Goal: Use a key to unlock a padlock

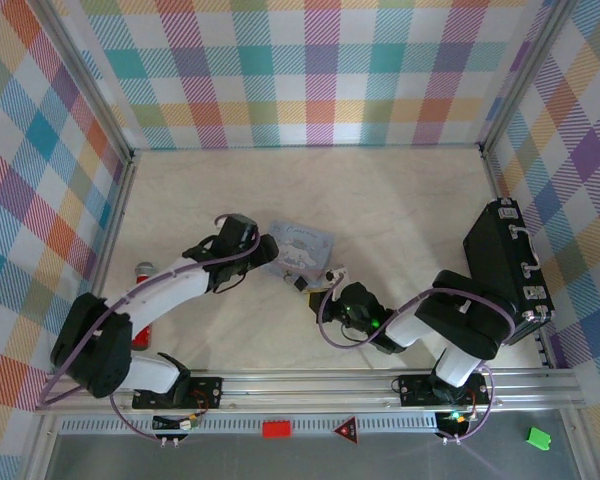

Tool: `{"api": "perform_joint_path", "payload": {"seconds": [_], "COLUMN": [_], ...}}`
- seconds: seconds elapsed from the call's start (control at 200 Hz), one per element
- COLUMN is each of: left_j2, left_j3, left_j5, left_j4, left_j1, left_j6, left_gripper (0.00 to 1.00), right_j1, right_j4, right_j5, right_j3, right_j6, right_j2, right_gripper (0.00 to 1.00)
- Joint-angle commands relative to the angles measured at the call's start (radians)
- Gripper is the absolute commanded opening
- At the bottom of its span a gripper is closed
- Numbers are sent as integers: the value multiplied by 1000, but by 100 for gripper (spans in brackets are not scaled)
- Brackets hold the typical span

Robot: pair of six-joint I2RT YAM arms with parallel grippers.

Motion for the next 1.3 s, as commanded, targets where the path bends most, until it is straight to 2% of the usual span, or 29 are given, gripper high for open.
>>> {"api": "perform_joint_path", "payload": {"seconds": [0.0,0.15,0.29,0.695,0.86,0.94,1.025,1.29], "left_j2": [82,202,241,241,226,216,208,203], "left_j3": [62,100,82,-28,-54,-72,-86,-97], "left_j5": [30,83,85,-15,-48,-60,-60,-74], "left_j4": [34,82,93,107,108,112,120,115], "left_j1": [20,22,15,0,-19,-28,-31,-41], "left_j6": [87,95,51,-84,-120,-136,-152,-174], "left_gripper": [77,74,71,64,63,63,63,63], "right_j1": [4,-8,-51,-73,-92,-115,-141,-142], "right_j4": [-88,-146,-240,-319,-357,-417,-400,-426], "right_j5": [-21,-45,-116,-144,-182,-214,-263,-295], "right_j3": [45,75,128,125,150,194,213,296], "right_j6": [11,12,11,-111,-141,-119,-86,-51], "right_j2": [-22,-19,-1,-56,-71,-40,-1,86], "right_gripper": [0,0,2,39,43,44,45,50]}}
